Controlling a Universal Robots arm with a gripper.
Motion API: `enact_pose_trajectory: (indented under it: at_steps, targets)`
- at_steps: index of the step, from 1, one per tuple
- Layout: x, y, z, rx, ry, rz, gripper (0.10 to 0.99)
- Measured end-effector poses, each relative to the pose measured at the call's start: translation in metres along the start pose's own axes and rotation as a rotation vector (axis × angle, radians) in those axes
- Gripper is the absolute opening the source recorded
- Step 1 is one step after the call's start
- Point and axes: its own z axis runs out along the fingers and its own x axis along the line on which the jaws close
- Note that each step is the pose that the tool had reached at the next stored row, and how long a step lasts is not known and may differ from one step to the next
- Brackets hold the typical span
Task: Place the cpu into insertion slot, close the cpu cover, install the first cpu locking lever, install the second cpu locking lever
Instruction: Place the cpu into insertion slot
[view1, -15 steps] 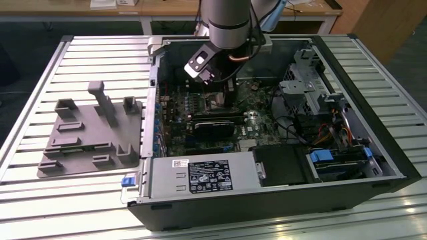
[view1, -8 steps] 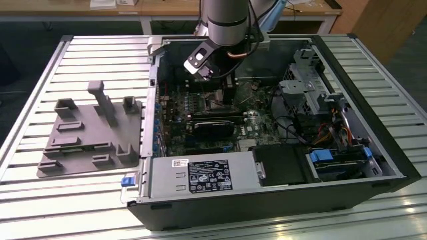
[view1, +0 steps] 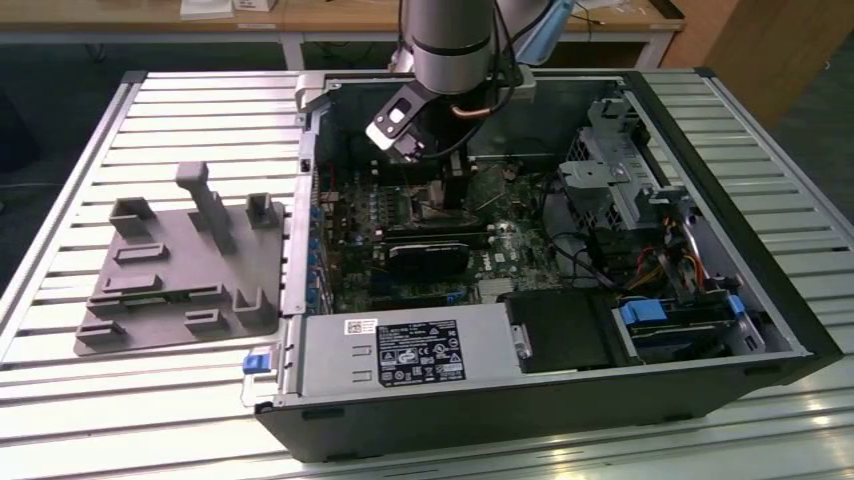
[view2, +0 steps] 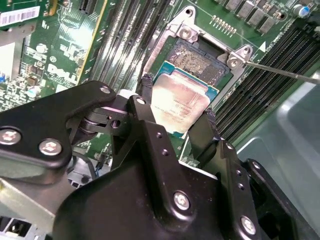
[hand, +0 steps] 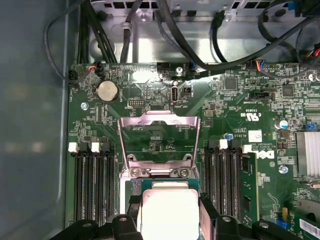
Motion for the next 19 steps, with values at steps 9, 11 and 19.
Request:
enact_pose_trajectory:
  at_steps: [9, 11, 19]
  targets:
    - [0.0007, -0.0019, 0.0070, 0.000, -0.0001, 0.000, 0.537]
    - [0.0007, -0.0030, 0.0084, 0.000, -0.0001, 0.000, 0.537]
    - [0.0009, -0.0066, 0.0144, 0.000, -0.0001, 0.000, 0.537]
